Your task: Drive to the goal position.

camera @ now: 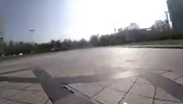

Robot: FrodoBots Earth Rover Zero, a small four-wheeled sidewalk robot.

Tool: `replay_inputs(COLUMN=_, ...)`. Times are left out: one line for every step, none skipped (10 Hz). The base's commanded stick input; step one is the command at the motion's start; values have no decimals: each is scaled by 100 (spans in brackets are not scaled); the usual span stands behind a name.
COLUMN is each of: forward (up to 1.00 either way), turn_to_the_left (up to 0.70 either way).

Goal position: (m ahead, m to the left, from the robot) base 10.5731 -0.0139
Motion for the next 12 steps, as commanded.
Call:
replay_inputs(forward=100, turn_to_the_left=7)
replay_inputs(forward=100, turn_to_the_left=18)
replay_inputs(forward=100, turn_to_the_left=13)
replay_inputs(forward=100, turn_to_the_left=5)
replay_inputs(forward=100, turn_to_the_left=4)
replay_inputs(forward=100, turn_to_the_left=4)
replay_inputs(forward=100, turn_to_the_left=2)
replay_inputs(forward=100, turn_to_the_left=2)
replay_inputs(forward=100, turn_to_the_left=2)
replay_inputs(forward=100, turn_to_the_left=0)
replay_inputs(forward=100, turn_to_the_left=9)
replay_inputs(forward=100, turn_to_the_left=4)
